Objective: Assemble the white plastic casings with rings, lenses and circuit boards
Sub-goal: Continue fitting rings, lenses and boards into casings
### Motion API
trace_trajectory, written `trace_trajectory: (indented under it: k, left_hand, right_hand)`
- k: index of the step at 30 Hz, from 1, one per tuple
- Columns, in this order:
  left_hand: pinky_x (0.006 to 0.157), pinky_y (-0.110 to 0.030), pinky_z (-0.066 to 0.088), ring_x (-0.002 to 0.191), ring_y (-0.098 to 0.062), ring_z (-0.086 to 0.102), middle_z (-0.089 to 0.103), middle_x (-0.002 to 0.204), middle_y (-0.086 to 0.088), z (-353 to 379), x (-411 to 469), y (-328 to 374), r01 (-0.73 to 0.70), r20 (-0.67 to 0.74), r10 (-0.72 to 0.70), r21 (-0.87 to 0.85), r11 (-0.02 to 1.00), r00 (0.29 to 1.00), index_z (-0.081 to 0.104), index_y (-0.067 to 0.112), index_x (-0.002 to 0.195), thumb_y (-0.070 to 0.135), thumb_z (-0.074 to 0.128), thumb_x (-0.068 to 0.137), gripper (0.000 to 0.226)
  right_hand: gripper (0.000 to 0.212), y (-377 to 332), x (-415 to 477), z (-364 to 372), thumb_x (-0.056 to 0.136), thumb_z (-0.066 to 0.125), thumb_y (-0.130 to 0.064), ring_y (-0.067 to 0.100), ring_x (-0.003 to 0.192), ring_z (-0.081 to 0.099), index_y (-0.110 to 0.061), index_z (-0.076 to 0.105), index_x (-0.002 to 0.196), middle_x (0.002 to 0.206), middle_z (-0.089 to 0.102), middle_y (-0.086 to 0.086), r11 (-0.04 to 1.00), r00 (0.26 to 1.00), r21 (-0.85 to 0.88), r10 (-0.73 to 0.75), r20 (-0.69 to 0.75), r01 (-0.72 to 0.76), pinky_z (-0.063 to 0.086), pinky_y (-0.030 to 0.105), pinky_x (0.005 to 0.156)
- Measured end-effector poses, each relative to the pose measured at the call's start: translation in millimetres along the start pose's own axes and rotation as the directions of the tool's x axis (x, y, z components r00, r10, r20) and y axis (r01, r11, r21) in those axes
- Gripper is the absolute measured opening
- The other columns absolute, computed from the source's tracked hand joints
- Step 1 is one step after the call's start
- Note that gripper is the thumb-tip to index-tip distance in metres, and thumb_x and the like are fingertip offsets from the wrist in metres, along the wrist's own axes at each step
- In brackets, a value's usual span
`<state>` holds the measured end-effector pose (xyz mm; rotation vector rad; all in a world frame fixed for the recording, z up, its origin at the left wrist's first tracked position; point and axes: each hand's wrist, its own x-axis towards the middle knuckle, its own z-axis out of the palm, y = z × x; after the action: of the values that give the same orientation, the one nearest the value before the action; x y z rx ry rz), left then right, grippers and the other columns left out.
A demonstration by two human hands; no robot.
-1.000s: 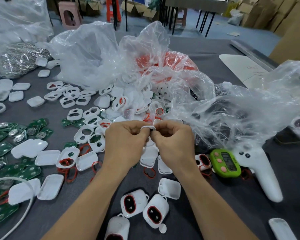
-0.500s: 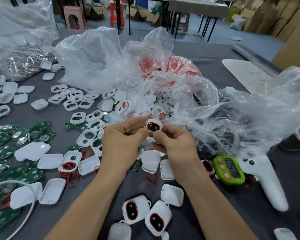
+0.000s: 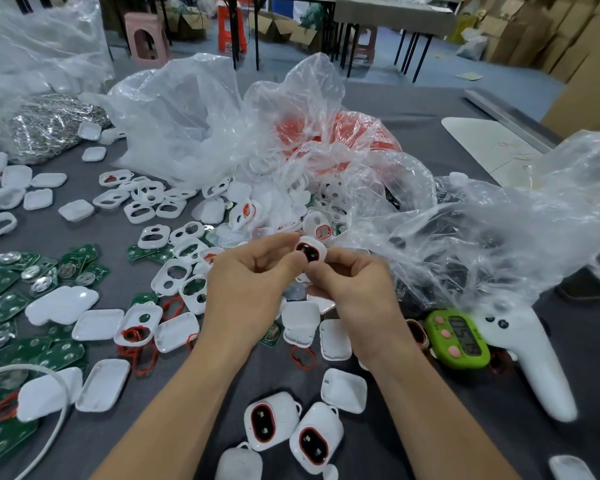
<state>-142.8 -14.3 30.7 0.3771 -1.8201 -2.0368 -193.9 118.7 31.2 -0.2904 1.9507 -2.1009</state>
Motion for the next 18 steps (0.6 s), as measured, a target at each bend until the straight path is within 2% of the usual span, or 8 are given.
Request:
trace_trajectory:
  k: [3, 5, 8, 9, 11, 14, 16, 18]
  left_hand:
    - [0.082, -0.015, 0.057, 0.097, -0.005, 0.075, 0.080, 0.100, 0.009, 3.7, -0.7, -3.0, -0.006, 0.080, 0.003, 0.030, 1.000, 0.997, 0.078, 0.028, 0.113, 0.014, 0.081, 0.086, 0.031]
    - [0.083, -0.016, 0.057, 0.098, -0.006, 0.075, 0.080, 0.100, 0.007, 2.9, 0.8, -3.6, -0.008, 0.083, 0.005, 0.036, 0.999, 0.997, 0.077, 0.028, 0.113, 0.010, 0.077, 0.089, 0.030]
    - [0.078, -0.021, 0.059, 0.091, -0.010, 0.075, 0.080, 0.098, -0.001, 0.1, 4.8, 0.0, 0.061, 0.031, -0.059, -0.063, 0.996, 0.998, 0.081, 0.032, 0.096, 0.012, 0.068, 0.097, 0.024]
    - [0.074, -0.022, 0.060, 0.091, -0.013, 0.076, 0.080, 0.100, -0.005, -1.6, 7.1, 2.1, 0.133, 0.030, -0.130, -0.182, 0.974, 0.991, 0.080, 0.025, 0.097, 0.013, 0.063, 0.099, 0.021]
    - [0.071, -0.027, 0.062, 0.093, -0.019, 0.077, 0.079, 0.103, -0.012, -8.5, 13.7, 5.9, 0.296, 0.085, -0.288, -0.433, 0.851, 0.954, 0.074, 0.010, 0.107, 0.016, 0.055, 0.103, 0.020]
    - [0.075, -0.033, 0.063, 0.098, -0.025, 0.076, 0.076, 0.110, -0.018, -24.9, 23.8, 8.1, 0.429, 0.187, -0.401, -0.584, 0.689, 0.897, 0.065, 0.000, 0.122, 0.020, 0.051, 0.104, 0.031]
    - [0.076, -0.033, 0.063, 0.099, -0.026, 0.076, 0.075, 0.114, -0.019, -32.5, 27.3, 8.6, 0.455, 0.218, -0.413, -0.603, 0.655, 0.884, 0.063, -0.001, 0.128, 0.021, 0.049, 0.106, 0.034]
    - [0.075, -0.032, 0.063, 0.102, -0.024, 0.075, 0.074, 0.117, -0.019, -35.8, 28.7, 8.7, 0.463, 0.232, -0.411, -0.597, 0.655, 0.881, 0.062, -0.001, 0.131, 0.023, 0.048, 0.107, 0.037]
  right_hand:
    - [0.016, 3.5, -3.6, -0.3, 0.084, 0.083, -0.019, 0.011, 0.072, 0.075, -0.034, 0.081, 0.087, 0.076, 0.078, -0.010, 0.907, 0.944, -0.286, -0.328, -0.017, 0.310, 0.060, 0.028, 0.068]
    - [0.022, 4.7, -4.5, -0.5, 0.085, 0.080, -0.012, 0.007, 0.077, 0.075, -0.032, 0.081, 0.095, 0.081, 0.078, -0.015, 0.868, 0.928, -0.342, -0.371, 0.036, 0.360, 0.060, 0.027, 0.072]
    - [0.036, 0.2, -4.4, -1.1, 0.081, 0.070, -0.003, 0.005, 0.080, 0.074, -0.027, 0.081, 0.105, 0.087, 0.078, -0.014, 0.890, 0.949, -0.332, -0.276, 0.152, 0.312, 0.059, 0.023, 0.076]
    - [0.035, -0.9, -4.1, -1.5, 0.080, 0.070, -0.003, 0.005, 0.079, 0.074, -0.028, 0.081, 0.103, 0.086, 0.078, -0.014, 0.893, 0.958, -0.346, -0.256, 0.132, 0.286, 0.057, 0.020, 0.074]
    - [0.025, -1.7, -2.8, -4.1, 0.083, 0.073, -0.006, 0.000, 0.074, 0.072, -0.028, 0.082, 0.092, 0.080, 0.077, -0.018, 0.884, 0.967, -0.404, -0.254, 0.003, 0.233, 0.054, 0.014, 0.070]
    - [0.019, -2.3, -1.4, -12.0, 0.084, 0.075, -0.013, -0.005, 0.066, 0.066, -0.031, 0.082, 0.082, 0.068, 0.071, -0.025, 0.771, 0.942, -0.613, -0.311, -0.124, 0.174, 0.048, 0.010, 0.064]
    - [0.019, -4.7, -1.3, -17.7, 0.083, 0.073, -0.014, -0.007, 0.063, 0.061, -0.030, 0.082, 0.084, 0.060, 0.063, -0.031, 0.679, 0.937, -0.715, -0.334, -0.103, 0.164, 0.042, 0.004, 0.063]
    - [0.018, -5.8, -2.1, -20.8, 0.083, 0.073, -0.014, -0.005, 0.071, 0.062, -0.030, 0.082, 0.086, 0.068, 0.066, -0.030, 0.614, 0.964, -0.774, -0.266, -0.019, 0.154, 0.046, 0.007, 0.071]
